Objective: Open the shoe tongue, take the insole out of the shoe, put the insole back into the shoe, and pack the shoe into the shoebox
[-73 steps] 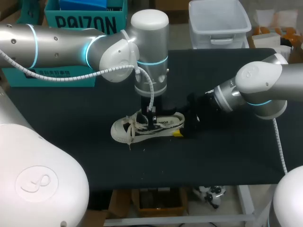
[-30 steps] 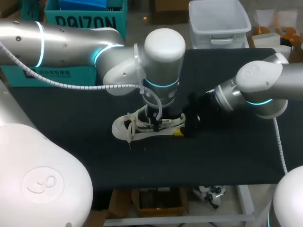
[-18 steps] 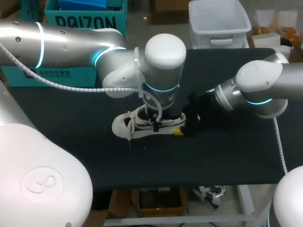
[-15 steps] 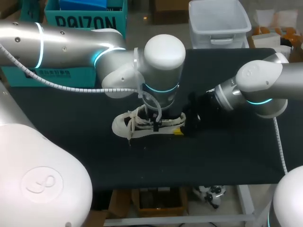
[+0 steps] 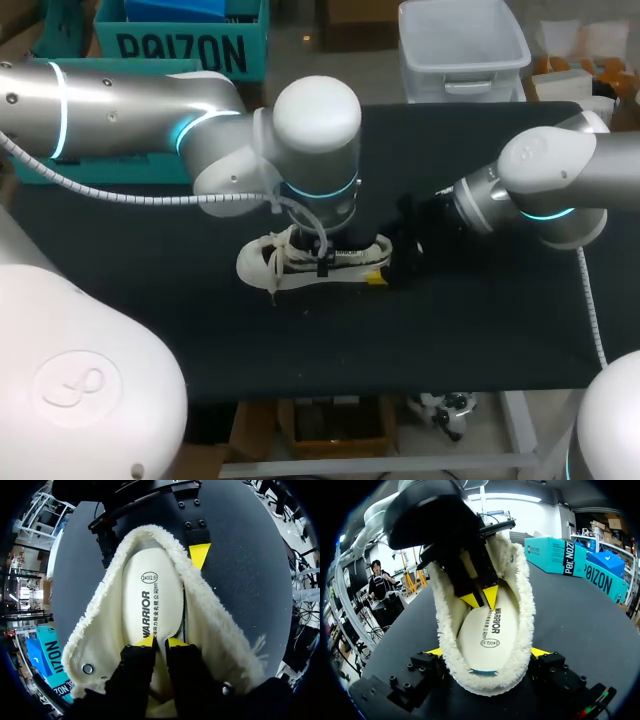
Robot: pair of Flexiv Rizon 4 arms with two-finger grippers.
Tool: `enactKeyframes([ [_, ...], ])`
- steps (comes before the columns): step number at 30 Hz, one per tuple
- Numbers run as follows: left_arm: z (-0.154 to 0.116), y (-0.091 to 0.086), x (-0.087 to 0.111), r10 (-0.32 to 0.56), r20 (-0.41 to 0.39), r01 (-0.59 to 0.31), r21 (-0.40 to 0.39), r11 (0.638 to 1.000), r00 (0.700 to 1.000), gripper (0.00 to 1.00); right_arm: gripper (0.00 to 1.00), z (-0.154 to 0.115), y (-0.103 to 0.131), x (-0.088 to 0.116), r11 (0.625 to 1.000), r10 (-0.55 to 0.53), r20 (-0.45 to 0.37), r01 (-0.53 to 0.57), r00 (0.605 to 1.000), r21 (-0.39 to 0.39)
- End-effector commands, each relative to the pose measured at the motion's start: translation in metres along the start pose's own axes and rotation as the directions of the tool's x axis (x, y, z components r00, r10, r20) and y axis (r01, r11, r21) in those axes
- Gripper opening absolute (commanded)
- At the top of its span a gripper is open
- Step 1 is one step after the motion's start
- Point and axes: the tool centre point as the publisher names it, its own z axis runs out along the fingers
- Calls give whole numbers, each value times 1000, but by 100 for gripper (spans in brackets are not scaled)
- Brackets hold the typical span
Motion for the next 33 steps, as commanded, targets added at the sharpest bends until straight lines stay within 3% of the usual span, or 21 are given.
enactKeyframes([
  [1,35,2,-23,7,4,-7,39,999,1000,0,0,8,-6,5,1000,-4,-9,4,1000,-4],
  [19,-45,-19,-30,48,-108,-31,150,988,993,0,0,8,-6,5,1000,-4,-9,4,1000,-4],
  [29,-66,-22,-21,94,-152,-65,186,980,984,0,0,8,-6,5,1000,-4,-9,4,1000,-4],
  [33,-65,-21,-15,126,-174,-97,167,981,977,0,0,8,-6,5,1000,-4,-9,4,1000,-4],
])
